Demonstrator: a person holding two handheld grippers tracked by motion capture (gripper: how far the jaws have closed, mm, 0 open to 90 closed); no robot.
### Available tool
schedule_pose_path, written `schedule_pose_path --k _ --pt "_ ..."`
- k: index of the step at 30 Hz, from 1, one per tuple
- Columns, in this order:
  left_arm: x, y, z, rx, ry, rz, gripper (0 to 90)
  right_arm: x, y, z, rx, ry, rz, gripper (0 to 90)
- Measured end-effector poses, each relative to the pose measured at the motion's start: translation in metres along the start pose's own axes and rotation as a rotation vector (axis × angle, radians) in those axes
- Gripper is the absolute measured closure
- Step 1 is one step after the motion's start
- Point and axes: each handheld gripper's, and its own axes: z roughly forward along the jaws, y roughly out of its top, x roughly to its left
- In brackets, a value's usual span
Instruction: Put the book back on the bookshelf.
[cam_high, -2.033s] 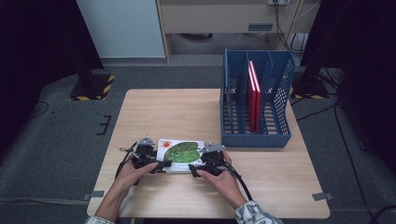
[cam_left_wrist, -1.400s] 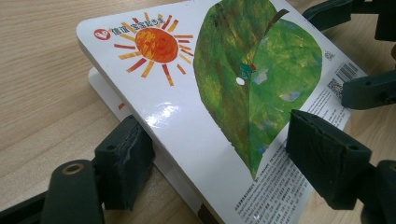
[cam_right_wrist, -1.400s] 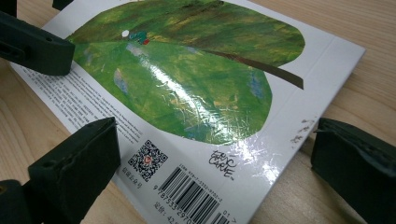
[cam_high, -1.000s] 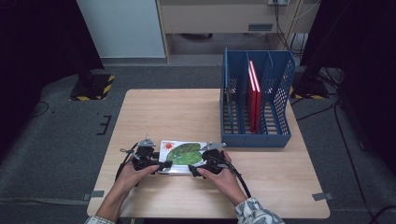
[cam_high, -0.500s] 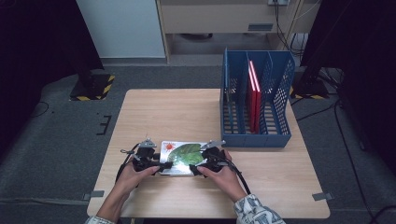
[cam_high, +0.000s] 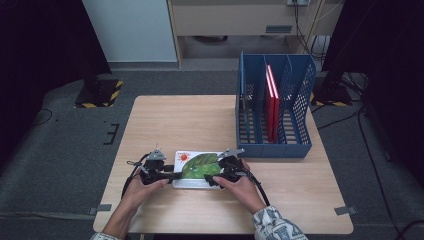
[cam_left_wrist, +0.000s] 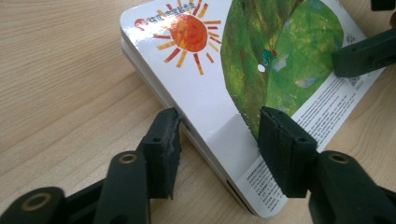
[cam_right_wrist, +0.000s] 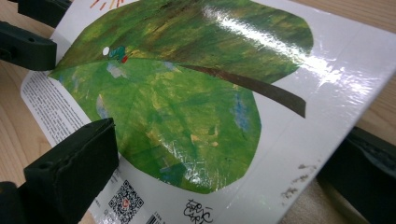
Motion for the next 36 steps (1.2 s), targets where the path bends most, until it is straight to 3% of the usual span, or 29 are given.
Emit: schedule_pose_path --k 5,13,25,32,36 --pt "-0.001 0.001 0.0 0.0 -0.001 0.007 49.3 0.001 0.002 -0.001 0.016 0.005 0.002 0.7" --pt "-0.002 0.002 -0.003 -0.008 0.024 0.022 51.4 0.009 0.009 -0.004 0.034 -0.051 -0.042 1.6" --pt "0.0 0.004 -0.009 -0.042 0.053 0.014 58.2 0.013 0.02 -0.009 0.018 -0.111 -0.11 6.6" --pt "0.0 0.006 -0.01 -0.046 0.061 0.006 57.9 0.015 0.023 -0.01 0.013 -0.126 -0.11 7.5" --pt "0.003 0.006 -0.013 -0.051 0.056 -0.001 59.5 0.017 0.025 -0.011 -0.021 -0.138 -0.117 9.8"
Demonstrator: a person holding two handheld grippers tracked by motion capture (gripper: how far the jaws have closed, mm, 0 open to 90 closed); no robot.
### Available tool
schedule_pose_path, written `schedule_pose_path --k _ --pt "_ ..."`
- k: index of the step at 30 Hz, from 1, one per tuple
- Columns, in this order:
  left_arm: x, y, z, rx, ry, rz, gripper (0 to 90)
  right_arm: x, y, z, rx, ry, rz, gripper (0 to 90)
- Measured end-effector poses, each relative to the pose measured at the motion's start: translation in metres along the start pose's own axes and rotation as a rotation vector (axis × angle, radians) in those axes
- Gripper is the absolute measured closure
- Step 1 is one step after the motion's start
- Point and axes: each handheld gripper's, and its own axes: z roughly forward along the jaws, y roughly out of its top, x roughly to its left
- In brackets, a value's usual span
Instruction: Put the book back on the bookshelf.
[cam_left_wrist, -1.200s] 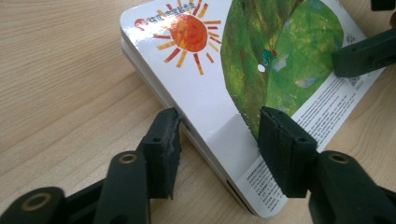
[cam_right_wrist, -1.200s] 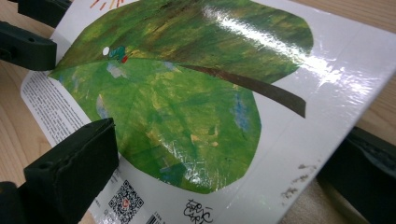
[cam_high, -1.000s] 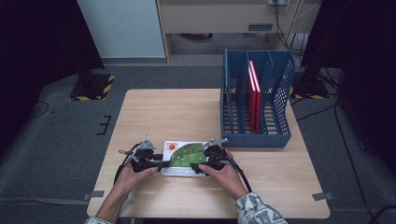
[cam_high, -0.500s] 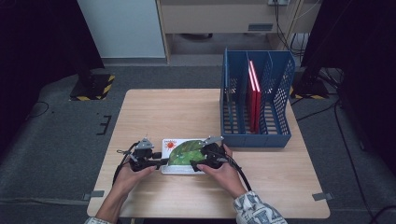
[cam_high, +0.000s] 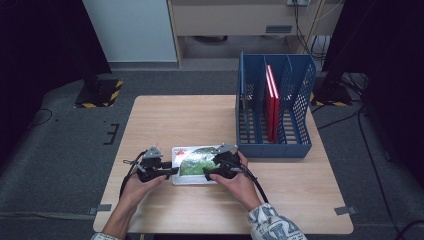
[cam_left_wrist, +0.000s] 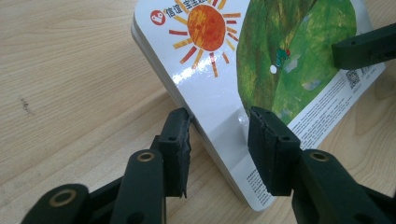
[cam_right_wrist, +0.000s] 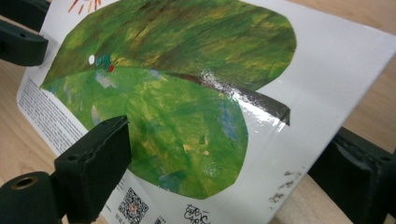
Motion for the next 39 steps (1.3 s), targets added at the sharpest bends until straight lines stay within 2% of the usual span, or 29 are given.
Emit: schedule_pose_path --k 14,18,31,39 --pt "0.003 0.004 -0.003 -0.044 0.034 -0.015 59.8 0.001 0.007 0.004 -0.032 -0.042 -0.01 13.6" --pt "0.007 0.004 -0.002 -0.057 0.042 -0.037 60.4 0.001 0.009 0.005 -0.039 -0.044 -0.003 14.7" --pt "0.011 0.011 -0.003 -0.068 0.086 -0.019 60.4 0.003 0.021 0.008 -0.068 -0.084 -0.031 18.0" --pt "0.013 0.017 0.0 -0.073 0.139 0.016 62.2 0.0 0.024 0.01 -0.097 -0.104 -0.023 21.4"
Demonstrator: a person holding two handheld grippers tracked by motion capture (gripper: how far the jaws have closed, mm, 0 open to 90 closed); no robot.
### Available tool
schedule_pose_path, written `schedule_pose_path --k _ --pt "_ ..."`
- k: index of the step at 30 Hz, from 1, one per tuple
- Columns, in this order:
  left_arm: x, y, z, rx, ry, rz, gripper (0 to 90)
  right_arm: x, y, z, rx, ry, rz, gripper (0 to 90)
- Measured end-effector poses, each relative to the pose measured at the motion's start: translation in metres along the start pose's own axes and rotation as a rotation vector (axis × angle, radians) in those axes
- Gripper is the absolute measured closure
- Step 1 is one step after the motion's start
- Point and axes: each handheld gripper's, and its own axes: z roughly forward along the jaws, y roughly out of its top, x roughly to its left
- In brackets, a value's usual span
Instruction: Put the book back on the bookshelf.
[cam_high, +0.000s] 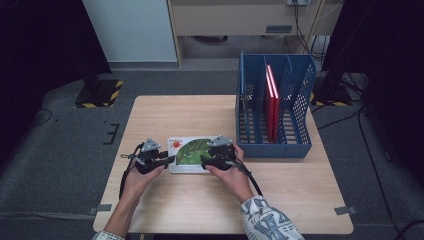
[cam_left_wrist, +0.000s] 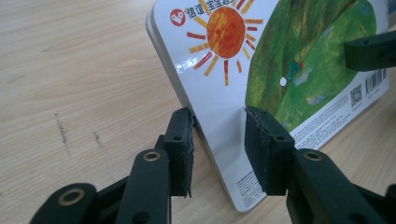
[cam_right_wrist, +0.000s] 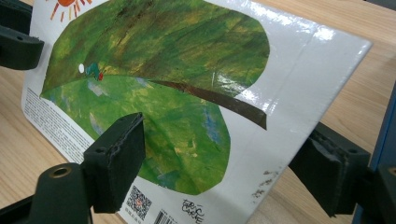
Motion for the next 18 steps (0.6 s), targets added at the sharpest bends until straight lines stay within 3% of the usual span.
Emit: schedule_pose_path --k 8,18 --pt "0.0008 0.0037 0.0023 -0.021 -0.005 -0.009 62.1 -0.0022 -0.001 0.0018 -0.013 -0.006 0.007 23.9" --pt "0.001 0.0081 0.0026 -0.033 0.03 0.022 62.1 -0.0041 0.0022 -0.0008 -0.044 -0.024 0.015 30.8"
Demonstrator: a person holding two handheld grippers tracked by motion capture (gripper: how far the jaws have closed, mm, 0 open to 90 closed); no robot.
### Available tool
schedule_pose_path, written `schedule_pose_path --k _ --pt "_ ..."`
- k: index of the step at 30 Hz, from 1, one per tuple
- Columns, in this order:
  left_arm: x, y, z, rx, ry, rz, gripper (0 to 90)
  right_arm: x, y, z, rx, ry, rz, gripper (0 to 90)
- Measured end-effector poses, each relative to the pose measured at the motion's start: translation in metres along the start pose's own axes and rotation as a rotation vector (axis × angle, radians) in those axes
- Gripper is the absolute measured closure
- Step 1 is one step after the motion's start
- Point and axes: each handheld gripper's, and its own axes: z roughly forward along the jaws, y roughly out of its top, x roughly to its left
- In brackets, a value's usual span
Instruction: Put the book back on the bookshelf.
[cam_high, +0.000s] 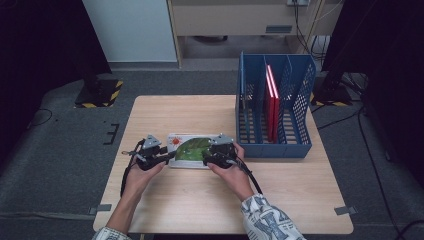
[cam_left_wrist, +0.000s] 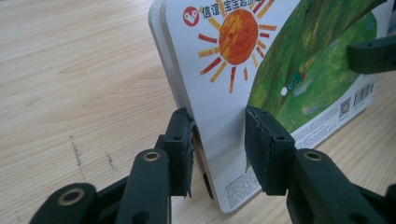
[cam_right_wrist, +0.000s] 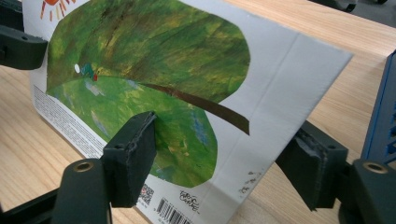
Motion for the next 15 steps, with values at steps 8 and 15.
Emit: schedule_pose_path --k 8,15 --pt "-0.01 -0.009 -0.014 -0.015 -0.014 -0.002 62.5 0.006 -0.006 -0.02 -0.028 0.049 0.002 32.3" --pt "-0.017 -0.017 -0.022 -0.022 -0.021 -0.022 59.7 0.013 -0.014 -0.035 -0.041 0.088 -0.017 32.4"
